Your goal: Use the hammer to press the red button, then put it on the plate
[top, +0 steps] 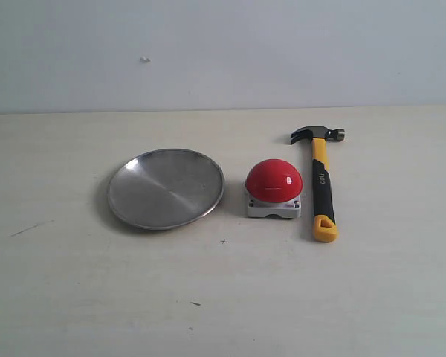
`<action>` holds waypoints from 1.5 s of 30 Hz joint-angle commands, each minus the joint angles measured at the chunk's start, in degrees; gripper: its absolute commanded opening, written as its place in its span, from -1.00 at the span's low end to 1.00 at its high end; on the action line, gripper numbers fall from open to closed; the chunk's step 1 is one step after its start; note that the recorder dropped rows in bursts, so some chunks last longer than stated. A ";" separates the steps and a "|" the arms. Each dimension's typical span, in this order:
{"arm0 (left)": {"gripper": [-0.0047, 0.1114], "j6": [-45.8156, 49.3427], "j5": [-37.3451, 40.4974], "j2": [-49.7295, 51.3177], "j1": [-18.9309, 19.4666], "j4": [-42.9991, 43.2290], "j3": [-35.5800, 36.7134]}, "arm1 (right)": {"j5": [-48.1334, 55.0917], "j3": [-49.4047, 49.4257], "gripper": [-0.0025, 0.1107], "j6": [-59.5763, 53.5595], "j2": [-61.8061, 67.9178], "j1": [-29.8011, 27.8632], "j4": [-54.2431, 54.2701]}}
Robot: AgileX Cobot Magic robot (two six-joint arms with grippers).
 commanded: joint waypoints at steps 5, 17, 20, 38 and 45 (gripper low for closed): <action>-0.92 8.02 9.40 -0.28 -0.30 0.40 0.16 | -0.60 0.30 -0.96 -0.16 -0.38 -0.24 0.02; -0.92 9.48 5.49 -0.28 -0.30 0.40 0.16 | -0.60 0.30 -0.96 -0.16 -0.38 -0.24 0.02; -0.92 9.24 -0.63 -0.28 -0.30 0.16 0.16 | -0.60 0.30 -0.96 -0.16 -0.38 -0.24 0.02; -0.92 14.19 8.58 -0.28 -0.05 0.16 0.16 | -0.60 0.30 -0.96 -0.11 -0.38 -0.24 0.02; -0.92 14.19 8.58 -0.28 -0.05 0.16 0.16 | -0.48 0.30 -0.96 -0.14 -0.38 -0.24 0.02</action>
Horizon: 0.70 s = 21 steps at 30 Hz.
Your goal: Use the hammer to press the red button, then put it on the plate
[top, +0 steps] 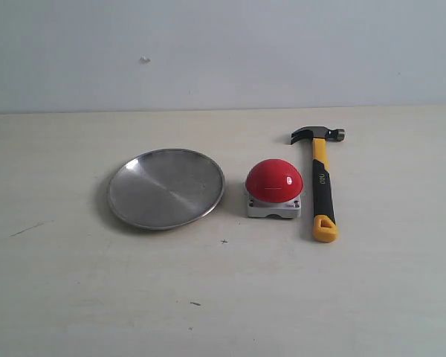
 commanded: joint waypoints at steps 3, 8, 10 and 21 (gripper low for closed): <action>-0.92 0.43 0.32 -0.28 -0.05 0.06 0.02 | -0.48 0.30 -0.96 -0.14 -0.38 -0.24 0.02; -0.92 0.43 0.32 -0.28 -0.05 0.06 0.02 | -2.78 0.30 -0.96 -0.14 -0.38 -0.24 0.04; -0.92 0.43 0.32 -0.28 -0.05 0.06 0.02 | -5.95 0.30 -0.96 -0.14 -0.38 -0.24 0.04; -0.92 0.43 0.32 -0.28 -0.05 0.06 0.02 | -16.03 0.30 -0.96 -6.09 -0.38 -0.24 -0.56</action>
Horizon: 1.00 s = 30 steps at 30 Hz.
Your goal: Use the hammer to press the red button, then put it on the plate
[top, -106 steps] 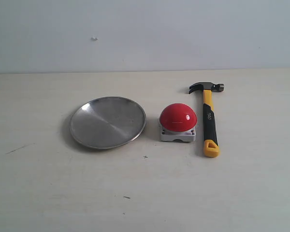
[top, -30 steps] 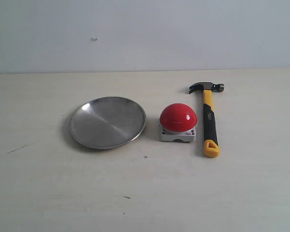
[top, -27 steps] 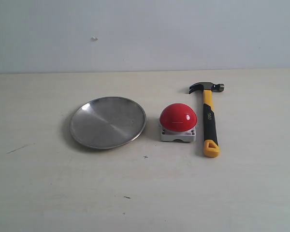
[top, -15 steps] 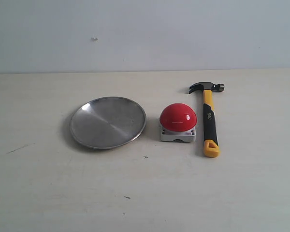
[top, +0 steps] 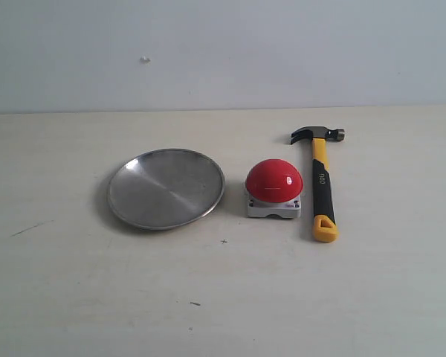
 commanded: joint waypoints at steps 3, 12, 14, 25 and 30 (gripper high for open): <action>-0.92 0.35 0.32 -0.28 -0.05 0.06 0.02 | -1.27 0.30 -0.96 -0.79 -0.38 -0.24 -0.33; -0.92 0.35 0.32 -0.28 -0.05 0.06 0.02 | -6.61 0.30 -0.96 -1.88 -0.38 -0.24 -0.33; -0.92 0.35 0.32 -0.28 -0.05 0.06 0.02 | -8.66 0.30 -0.96 6.08 -0.38 -0.24 0.38; -0.92 0.35 0.32 -0.28 -0.05 0.06 0.02 | -11.19 0.30 -0.96 25.92 -0.38 -0.24 2.94; -0.92 0.35 0.32 -0.28 -0.05 0.06 0.02 | -12.15 0.30 -0.96 26.25 -0.38 -0.24 3.88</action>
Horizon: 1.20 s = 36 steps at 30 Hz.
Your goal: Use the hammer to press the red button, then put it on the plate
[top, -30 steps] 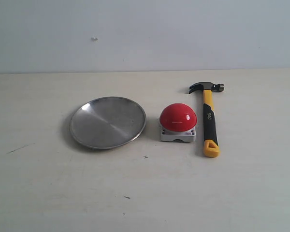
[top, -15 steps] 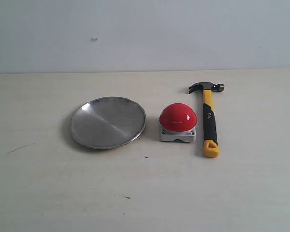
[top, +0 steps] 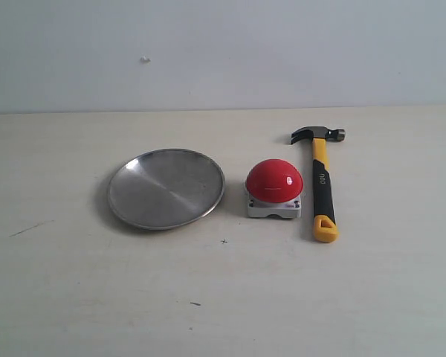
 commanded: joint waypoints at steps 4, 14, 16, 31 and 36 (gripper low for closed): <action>-0.92 0.35 0.32 -0.28 -0.05 0.06 0.02 | -3.12 0.30 -0.96 0.92 -0.36 -0.24 0.53; -0.92 0.35 0.32 -0.28 -0.05 0.06 0.02 | 2.89 0.30 -0.96 -6.69 -0.25 -0.24 1.92; -0.92 0.35 0.32 -0.28 -0.05 0.06 0.02 | 3.23 0.30 -0.96 -9.56 0.62 -0.24 8.05; -0.92 0.35 0.32 -0.28 -0.05 0.06 0.02 | -14.17 -3.29 -0.96 -17.21 31.52 -0.24 19.98; -0.92 0.35 0.32 -0.28 -0.05 0.06 0.02 | -6.00 -13.74 -0.96 -27.74 46.05 -0.24 19.74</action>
